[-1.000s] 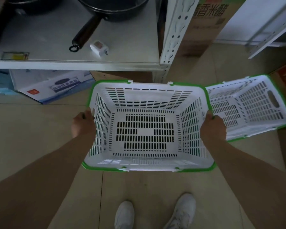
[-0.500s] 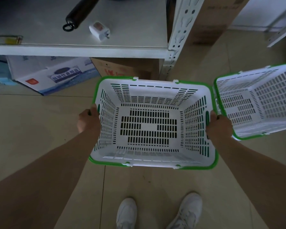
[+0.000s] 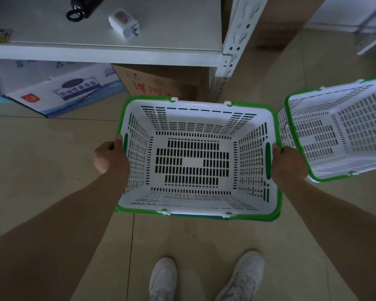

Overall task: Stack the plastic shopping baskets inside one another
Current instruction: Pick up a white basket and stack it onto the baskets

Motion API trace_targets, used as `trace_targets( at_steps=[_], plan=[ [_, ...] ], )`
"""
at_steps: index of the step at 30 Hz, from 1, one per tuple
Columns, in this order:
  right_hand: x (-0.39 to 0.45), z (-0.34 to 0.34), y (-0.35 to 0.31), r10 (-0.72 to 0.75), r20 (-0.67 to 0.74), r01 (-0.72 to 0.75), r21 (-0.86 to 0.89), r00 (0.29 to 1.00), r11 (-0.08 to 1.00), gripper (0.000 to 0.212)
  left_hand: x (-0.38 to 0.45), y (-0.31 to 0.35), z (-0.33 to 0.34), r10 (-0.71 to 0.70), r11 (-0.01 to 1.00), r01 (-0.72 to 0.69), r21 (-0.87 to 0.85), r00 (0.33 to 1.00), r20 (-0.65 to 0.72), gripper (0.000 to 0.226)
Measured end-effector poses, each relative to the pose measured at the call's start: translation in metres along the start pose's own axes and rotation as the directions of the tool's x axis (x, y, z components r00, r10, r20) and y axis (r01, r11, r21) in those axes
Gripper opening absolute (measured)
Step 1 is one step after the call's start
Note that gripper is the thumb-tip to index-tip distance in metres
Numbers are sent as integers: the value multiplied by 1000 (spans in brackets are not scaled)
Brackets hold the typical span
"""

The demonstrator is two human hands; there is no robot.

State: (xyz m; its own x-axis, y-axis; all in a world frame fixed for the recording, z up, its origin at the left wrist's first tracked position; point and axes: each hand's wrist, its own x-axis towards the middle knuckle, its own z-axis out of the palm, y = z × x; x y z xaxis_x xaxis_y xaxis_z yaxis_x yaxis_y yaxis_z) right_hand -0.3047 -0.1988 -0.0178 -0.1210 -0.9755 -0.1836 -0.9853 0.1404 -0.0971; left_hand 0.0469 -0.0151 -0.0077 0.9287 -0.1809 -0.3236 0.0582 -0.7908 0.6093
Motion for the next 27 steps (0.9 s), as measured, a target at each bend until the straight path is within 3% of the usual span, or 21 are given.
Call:
trace_targets(
  at_steps=[5,10,16,22,27],
  plan=[
    [1,-2,-4,-19,-16,18,-92,1000,996,57,1,-4,2,82,996,-79,33,993,-86,44],
    [1,-8,-2,-110,-21,106,-157,994,982,49,2,1,0,60,998,-59,14,991,-123,28],
    [4,-13,0,-164,12,163,-213,986,963,41,3,1,4,40,998,-45,-31,989,-140,27],
    [4,-11,-4,-79,29,83,-190,996,978,48,-1,1,4,77,997,-80,-21,992,-104,31],
    [4,-19,-7,-16,5,16,-129,1000,991,52,-6,9,5,3,995,-15,-94,992,-128,43]
  ],
)
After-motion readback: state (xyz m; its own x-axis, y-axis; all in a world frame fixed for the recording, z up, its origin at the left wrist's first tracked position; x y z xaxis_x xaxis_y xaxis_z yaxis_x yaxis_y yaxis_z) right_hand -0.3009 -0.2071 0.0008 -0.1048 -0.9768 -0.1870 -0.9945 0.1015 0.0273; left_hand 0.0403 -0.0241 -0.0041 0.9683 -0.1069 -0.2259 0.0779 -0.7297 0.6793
